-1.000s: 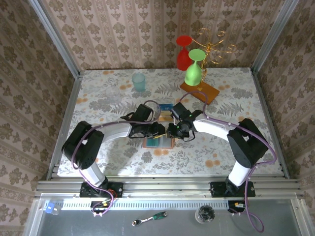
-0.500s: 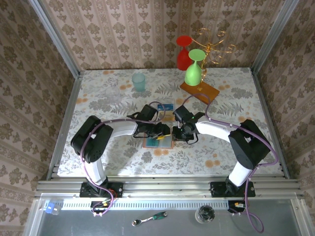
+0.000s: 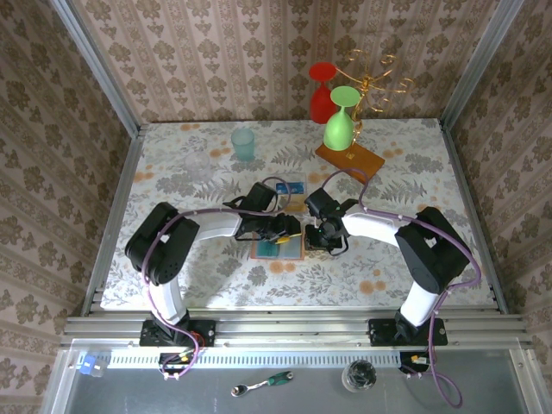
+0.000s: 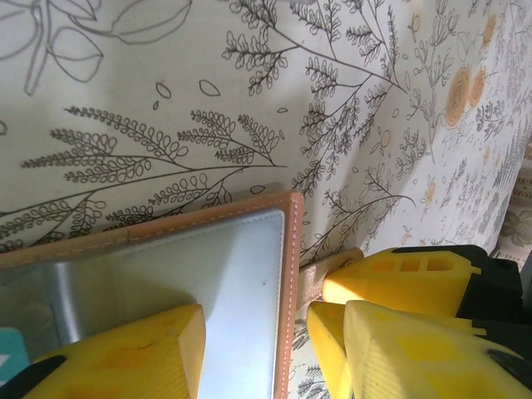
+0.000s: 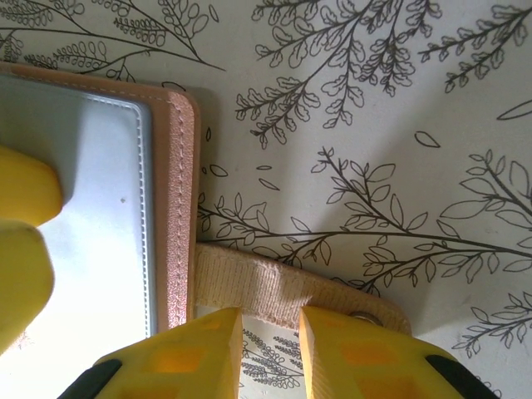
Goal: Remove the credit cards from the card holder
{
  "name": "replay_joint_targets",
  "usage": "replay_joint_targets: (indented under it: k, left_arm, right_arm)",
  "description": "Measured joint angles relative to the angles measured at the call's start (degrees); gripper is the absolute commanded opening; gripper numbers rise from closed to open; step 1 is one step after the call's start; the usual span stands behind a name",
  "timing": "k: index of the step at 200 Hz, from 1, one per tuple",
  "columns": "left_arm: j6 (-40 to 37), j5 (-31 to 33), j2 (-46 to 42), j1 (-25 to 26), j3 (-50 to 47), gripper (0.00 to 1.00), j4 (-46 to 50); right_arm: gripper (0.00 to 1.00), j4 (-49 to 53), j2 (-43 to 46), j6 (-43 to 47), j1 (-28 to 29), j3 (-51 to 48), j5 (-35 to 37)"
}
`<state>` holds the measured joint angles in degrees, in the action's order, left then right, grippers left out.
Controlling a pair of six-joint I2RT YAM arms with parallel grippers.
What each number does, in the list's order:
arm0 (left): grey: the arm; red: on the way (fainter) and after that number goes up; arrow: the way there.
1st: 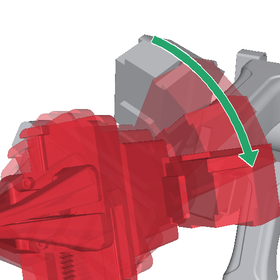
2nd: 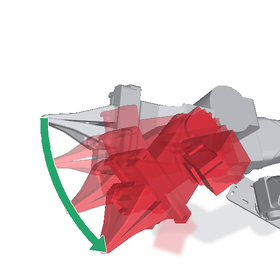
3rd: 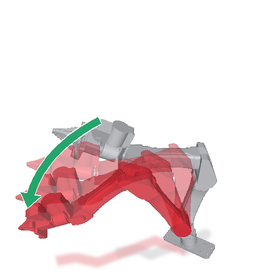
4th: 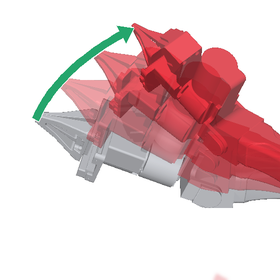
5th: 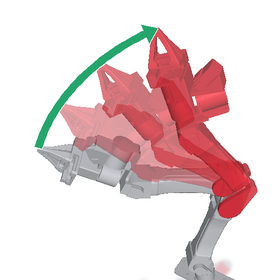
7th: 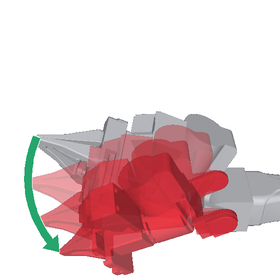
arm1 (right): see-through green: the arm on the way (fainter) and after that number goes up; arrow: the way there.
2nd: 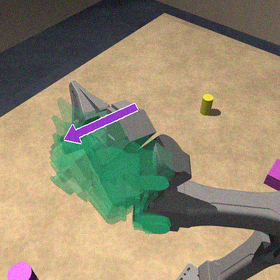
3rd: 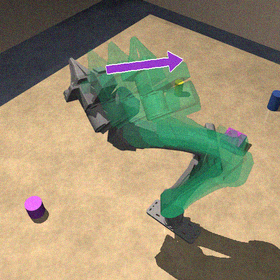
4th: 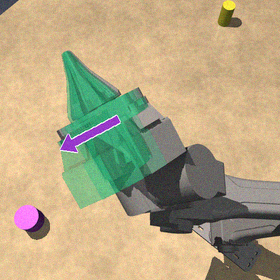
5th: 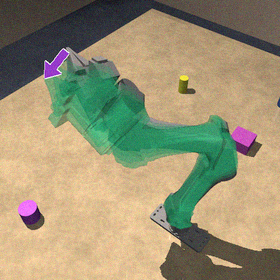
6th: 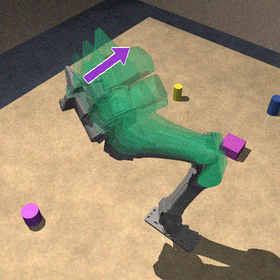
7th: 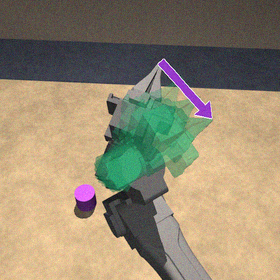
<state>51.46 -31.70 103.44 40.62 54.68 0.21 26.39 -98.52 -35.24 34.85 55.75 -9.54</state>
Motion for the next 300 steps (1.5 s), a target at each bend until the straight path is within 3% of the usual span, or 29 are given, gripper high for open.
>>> replay_joint_targets:
  k: [66,132,228,300]
  left_arm:
    - [-0.26,2.38,-9.49,-3.06,-2.43,0.47,-0.07]
    - [-5.75,7.34,-16.55,-8.74,-7.91,0.4,7.8]
    - [-6.78,6.08,-13.75,-10.78,-13.42,0.2,6.69]
    - [-7.78,7.17,-13.64,-10.75,-14.19,0.16,7.04]
  right_arm:
    - [0.29,0.02,2.54,2.29,0.0,0.22,0.15]
    - [0.29,-0.52,2.91,1.75,0.0,3.17,-2.27]
    - [0.3,-11.15,-1.55,-6.62,0.85,3.58,-14.67]
    - [0.32,-16.2,-4.85,-8.5,2.29,4.87,-18.4]
